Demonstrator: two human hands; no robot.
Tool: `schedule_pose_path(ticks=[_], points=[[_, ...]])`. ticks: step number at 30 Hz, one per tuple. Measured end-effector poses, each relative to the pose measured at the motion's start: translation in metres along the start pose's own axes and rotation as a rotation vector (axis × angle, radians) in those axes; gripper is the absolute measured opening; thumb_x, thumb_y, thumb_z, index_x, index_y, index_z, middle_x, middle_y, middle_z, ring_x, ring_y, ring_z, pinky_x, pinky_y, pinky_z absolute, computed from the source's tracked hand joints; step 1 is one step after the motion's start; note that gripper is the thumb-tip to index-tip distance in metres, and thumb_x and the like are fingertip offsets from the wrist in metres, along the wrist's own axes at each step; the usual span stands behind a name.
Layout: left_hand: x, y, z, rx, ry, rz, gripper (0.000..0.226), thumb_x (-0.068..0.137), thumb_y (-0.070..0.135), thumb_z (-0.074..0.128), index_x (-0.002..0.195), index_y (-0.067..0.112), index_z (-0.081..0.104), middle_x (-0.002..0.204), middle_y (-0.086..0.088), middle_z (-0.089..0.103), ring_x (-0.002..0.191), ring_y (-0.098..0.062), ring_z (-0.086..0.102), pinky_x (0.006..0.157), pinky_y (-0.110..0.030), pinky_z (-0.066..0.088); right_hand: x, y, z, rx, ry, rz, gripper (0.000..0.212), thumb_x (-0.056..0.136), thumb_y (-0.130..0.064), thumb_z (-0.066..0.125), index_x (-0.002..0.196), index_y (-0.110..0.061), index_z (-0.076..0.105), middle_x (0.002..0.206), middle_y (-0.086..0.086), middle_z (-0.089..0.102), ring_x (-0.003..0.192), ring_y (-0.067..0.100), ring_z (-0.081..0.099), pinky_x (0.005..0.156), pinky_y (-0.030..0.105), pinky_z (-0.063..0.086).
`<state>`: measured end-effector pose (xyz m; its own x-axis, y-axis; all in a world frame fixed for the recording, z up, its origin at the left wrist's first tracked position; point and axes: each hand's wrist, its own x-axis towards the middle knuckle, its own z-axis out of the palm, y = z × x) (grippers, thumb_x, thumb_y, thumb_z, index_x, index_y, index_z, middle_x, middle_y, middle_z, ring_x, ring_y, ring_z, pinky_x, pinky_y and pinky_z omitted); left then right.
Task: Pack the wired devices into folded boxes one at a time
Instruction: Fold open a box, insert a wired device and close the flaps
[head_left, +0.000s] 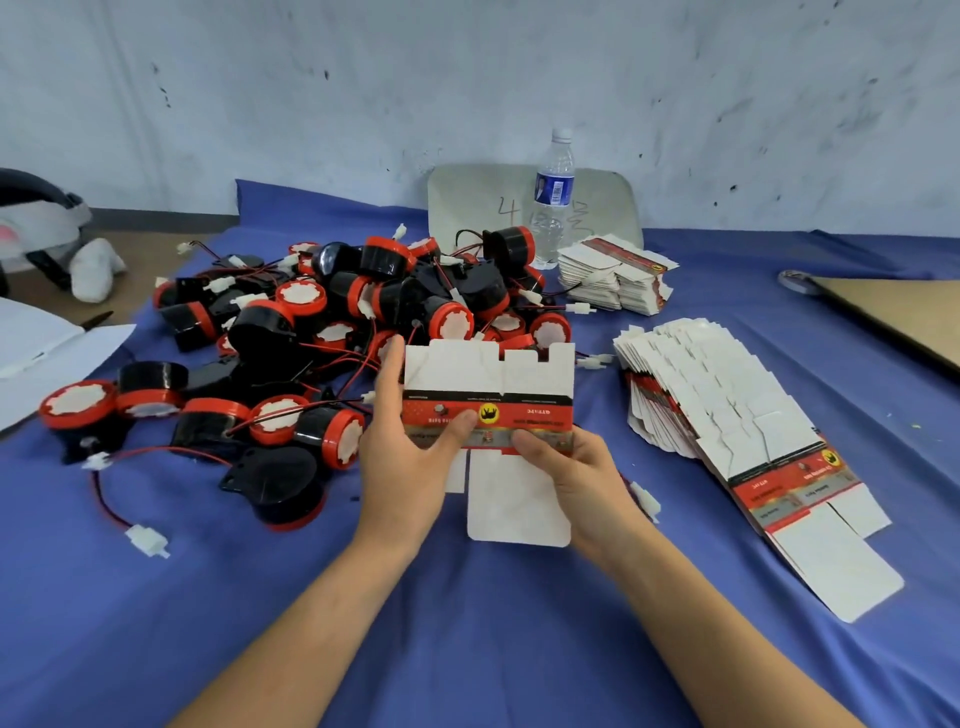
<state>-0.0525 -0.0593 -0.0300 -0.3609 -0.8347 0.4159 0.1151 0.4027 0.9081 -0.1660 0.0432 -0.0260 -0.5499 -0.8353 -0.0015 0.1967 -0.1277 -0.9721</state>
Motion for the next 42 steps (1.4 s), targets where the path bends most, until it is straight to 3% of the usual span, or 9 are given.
schedule_pose_path(ticks=[6, 12, 18, 20, 22, 24, 28, 36, 42], points=[[-0.007, 0.006, 0.006, -0.016, -0.062, -0.054, 0.098, 0.075, 0.043, 0.07, 0.154, 0.029, 0.015, 0.149, 0.009, 0.042, 0.129, -0.001, 0.047, 0.1, -0.023, 0.047, -0.004, -0.001, 0.005, -0.063, 0.013, -0.126, 0.015, 0.085, -0.028, 0.068, 0.097, -0.024, 0.073, 0.101, 0.0, 0.075, 0.096, 0.019, 0.07, 0.087, 0.036, 0.054], [-0.015, 0.013, 0.012, -0.265, -0.296, -0.076, 0.096, 0.077, 0.033, 0.08, 0.146, 0.043, 0.014, 0.137, 0.034, 0.046, 0.125, 0.008, 0.048, 0.09, -0.013, 0.047, -0.004, -0.01, 0.009, 0.126, -0.079, -0.051, 0.068, 0.085, -0.058, 0.041, 0.14, -0.019, 0.046, 0.135, 0.009, 0.059, 0.125, 0.027, 0.055, 0.11, 0.051, 0.037], [-0.017, 0.016, 0.008, -0.093, -0.411, 0.199, 0.1, 0.083, 0.033, 0.067, 0.152, 0.035, -0.005, 0.162, 0.016, 0.006, 0.148, -0.008, 0.012, 0.115, -0.027, 0.029, -0.009, -0.02, 0.008, 0.206, -0.122, -0.27, 0.064, 0.085, -0.066, 0.052, 0.14, -0.033, 0.046, 0.142, 0.002, 0.053, 0.131, 0.027, 0.05, 0.102, 0.043, 0.047], [-0.017, 0.015, 0.007, -0.047, -0.454, 0.236, 0.104, 0.084, 0.032, 0.068, 0.151, 0.033, -0.011, 0.162, 0.006, 0.008, 0.149, -0.016, 0.015, 0.117, -0.038, 0.029, -0.012, -0.02, 0.007, 0.054, -0.021, -0.365, 0.08, 0.076, -0.076, 0.054, 0.142, -0.031, 0.043, 0.144, 0.007, 0.049, 0.131, 0.031, 0.048, 0.103, 0.044, 0.046], [-0.019, 0.012, 0.009, -0.032, -0.486, 0.223, 0.109, 0.08, 0.031, 0.071, 0.153, 0.029, -0.01, 0.157, 0.01, 0.022, 0.144, -0.016, 0.028, 0.113, -0.038, 0.036, -0.014, -0.019, 0.008, -0.143, 0.057, -0.473, 0.088, 0.074, -0.085, 0.045, 0.143, -0.03, 0.041, 0.141, 0.015, 0.049, 0.122, 0.034, 0.054, 0.09, 0.026, 0.053], [-0.022, 0.009, 0.011, -0.07, -0.485, 0.116, 0.113, 0.072, 0.032, 0.077, 0.155, 0.015, 0.002, 0.144, 0.023, 0.04, 0.132, -0.006, 0.044, 0.1, -0.022, 0.046, -0.015, -0.017, 0.009, -0.291, 0.04, -0.609, 0.083, 0.082, -0.082, 0.034, 0.143, -0.025, 0.04, 0.137, 0.013, 0.05, 0.12, 0.024, 0.054, 0.092, 0.022, 0.049], [-0.026, 0.004, 0.01, -0.084, -0.454, 0.007, 0.094, 0.062, 0.042, 0.082, 0.139, 0.01, 0.039, 0.112, 0.011, 0.066, 0.104, -0.006, 0.064, 0.078, -0.016, 0.052, -0.014, -0.018, 0.008, -0.393, 0.018, -0.667, 0.049, 0.094, -0.051, 0.043, 0.132, -0.023, 0.053, 0.132, 0.006, 0.049, 0.123, 0.016, 0.048, 0.097, 0.019, 0.042], [-0.019, 0.008, 0.009, -0.073, -0.451, 0.038, 0.1, 0.067, 0.047, 0.083, 0.147, 0.02, 0.03, 0.129, 0.001, 0.06, 0.118, -0.024, 0.059, 0.092, -0.044, 0.054, -0.018, -0.021, 0.006, -0.241, -0.079, -0.471, 0.036, 0.078, -0.034, 0.055, 0.11, -0.023, 0.066, 0.135, -0.002, 0.052, 0.117, 0.014, 0.055, 0.084, 0.021, 0.048], [-0.018, 0.004, 0.008, -0.039, -0.424, 0.027, 0.104, 0.06, 0.055, 0.084, 0.145, 0.026, 0.032, 0.126, 0.006, 0.06, 0.114, -0.02, 0.06, 0.089, -0.044, 0.055, -0.016, -0.019, 0.006, -0.336, -0.026, -0.544, 0.031, 0.086, -0.035, 0.049, 0.104, -0.019, 0.069, 0.134, -0.005, 0.056, 0.127, 0.018, 0.05, 0.095, 0.03, 0.045]])
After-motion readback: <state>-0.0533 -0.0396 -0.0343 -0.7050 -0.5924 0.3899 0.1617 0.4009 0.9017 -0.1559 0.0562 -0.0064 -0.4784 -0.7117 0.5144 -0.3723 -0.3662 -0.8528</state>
